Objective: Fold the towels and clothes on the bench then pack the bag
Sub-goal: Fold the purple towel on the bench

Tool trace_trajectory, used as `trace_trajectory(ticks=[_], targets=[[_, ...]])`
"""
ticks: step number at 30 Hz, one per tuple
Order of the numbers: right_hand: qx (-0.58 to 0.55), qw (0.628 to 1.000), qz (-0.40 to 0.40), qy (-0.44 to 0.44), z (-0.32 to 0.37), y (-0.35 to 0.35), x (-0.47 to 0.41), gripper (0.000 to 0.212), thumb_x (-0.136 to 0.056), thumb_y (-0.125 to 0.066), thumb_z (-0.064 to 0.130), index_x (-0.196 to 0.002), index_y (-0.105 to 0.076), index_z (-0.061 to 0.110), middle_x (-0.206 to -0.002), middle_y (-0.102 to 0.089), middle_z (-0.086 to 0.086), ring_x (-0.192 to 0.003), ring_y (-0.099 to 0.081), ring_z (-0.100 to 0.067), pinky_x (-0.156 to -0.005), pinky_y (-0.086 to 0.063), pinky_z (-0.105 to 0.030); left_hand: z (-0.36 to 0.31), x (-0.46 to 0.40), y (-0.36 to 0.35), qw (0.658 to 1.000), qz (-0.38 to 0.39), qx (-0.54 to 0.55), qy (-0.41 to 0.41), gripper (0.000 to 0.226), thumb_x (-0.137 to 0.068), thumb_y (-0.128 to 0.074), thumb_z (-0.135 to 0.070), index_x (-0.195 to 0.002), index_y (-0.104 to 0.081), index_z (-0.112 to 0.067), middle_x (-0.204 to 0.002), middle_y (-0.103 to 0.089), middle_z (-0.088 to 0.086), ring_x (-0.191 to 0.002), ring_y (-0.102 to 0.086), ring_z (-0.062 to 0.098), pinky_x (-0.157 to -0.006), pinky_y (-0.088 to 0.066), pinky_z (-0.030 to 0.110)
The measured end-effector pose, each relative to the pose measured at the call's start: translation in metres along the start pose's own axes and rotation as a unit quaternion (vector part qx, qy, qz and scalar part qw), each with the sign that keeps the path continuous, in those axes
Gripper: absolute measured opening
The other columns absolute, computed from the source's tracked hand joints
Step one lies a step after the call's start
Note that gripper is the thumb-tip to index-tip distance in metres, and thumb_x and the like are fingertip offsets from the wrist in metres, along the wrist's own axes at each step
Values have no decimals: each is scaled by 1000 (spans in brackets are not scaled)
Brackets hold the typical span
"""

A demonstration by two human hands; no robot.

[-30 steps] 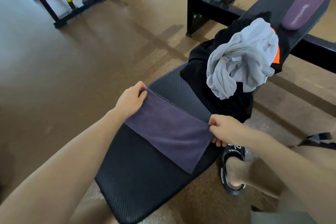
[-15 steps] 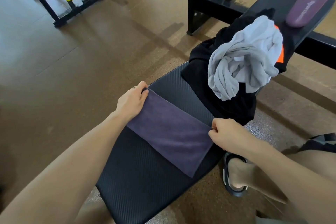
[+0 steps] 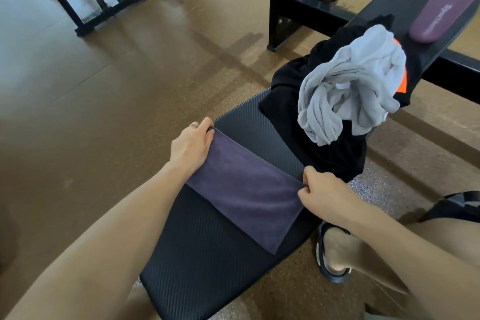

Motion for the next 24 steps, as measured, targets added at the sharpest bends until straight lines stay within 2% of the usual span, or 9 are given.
trace_trajectory(ticks=[5,7,9,12,14,16,18,21,24], targets=[[40,999,-12,7,2,-1,1,8,-88,-44,19,-92,-39,16,-80,-55,-3,-67,-52,-23,-62,-44,-39,-1,1,1,1000,-12,-18,-9,13,-106,-32,-36,-110,-43,-31,-97,-51,-2,-88,-56,24,-73,-46,42],[95,995,-30,7,4,1,4,13,-88,-46,20,-93,-34,16,-78,-53,0,-63,-49,-21,-59,-39,-37,-3,0,2,1000,-9,-12,2,18,-106,-35,-33,-122,-42,-27,-108,-54,2,-95,-58,27,-75,-46,43],[174,976,-118,52,13,10,9,24,-83,-52,19,-94,-31,18,-81,-50,1,-67,-51,-26,-59,-39,-37,-9,1,9,999,-25,-30,17,37,-105,-40,-29,-141,-35,-19,-123,-53,11,-107,-57,34,-82,-47,47],[207,923,-246,211,43,15,23,39,-74,-60,16,-112,-51,15,-100,-52,-6,-89,-55,-31,-72,-46,-40,-31,25,29,991,-103,-89,-2,51,-102,-47,-27,-148,-35,-10,-137,-48,19,-121,-49,38,-99,-44,49],[196,907,-221,299,57,0,27,56,-84,-56,20,-139,-50,15,-132,-53,-11,-118,-52,-32,-96,-46,-42,-54,63,26,984,-112,-116,-80,49,-101,-46,-32,-143,-43,-7,-140,-48,20,-126,-48,39,-105,-42,49],[215,910,-165,315,54,-26,21,61,-97,-46,32,-155,-35,19,-159,-36,-11,-144,-35,-28,-117,-30,-42,-66,109,1,977,-69,-131,-151,52,-101,-39,-38,-141,-49,-7,-145,-50,18,-133,-48,36,-112,-38,48],[242,922,-118,278,38,-48,9,64,-102,-32,46,-160,-20,22,-167,-18,-7,-153,-21,-25,-122,-15,-40,-60,141,-31,982,23,-121,-146,61,-103,-28,-47,-154,-38,-15,-161,-35,11,-149,-31,28,-125,-21,43],[271,923,-100,255,25,-60,-1,66,-104,-23,54,-161,-12,23,-168,-10,-5,-155,-13,-23,-123,-8,-40,-48,155,-54,982,92,-118,-115,70,-99,-3,-58,-162,-1,-27,-170,5,-1,-156,7,19,-124,10,36],[266,925,-104,251,26,-58,1,66,-104,-21,55,-161,-12,24,-168,-10,-5,-155,-12,-23,-122,-5,-38,-53,150,-46,980,83,-145,-107,74,-96,2,-60,-161,5,-25,-169,11,2,-156,11,22,-124,11,38]])
Point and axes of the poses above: each hand's wrist, its own x-axis away from the middle knuckle, its own y-axis out of the back of the hand, z = x × y, the point moved 7 cm from there along -x, towards the middle knuckle
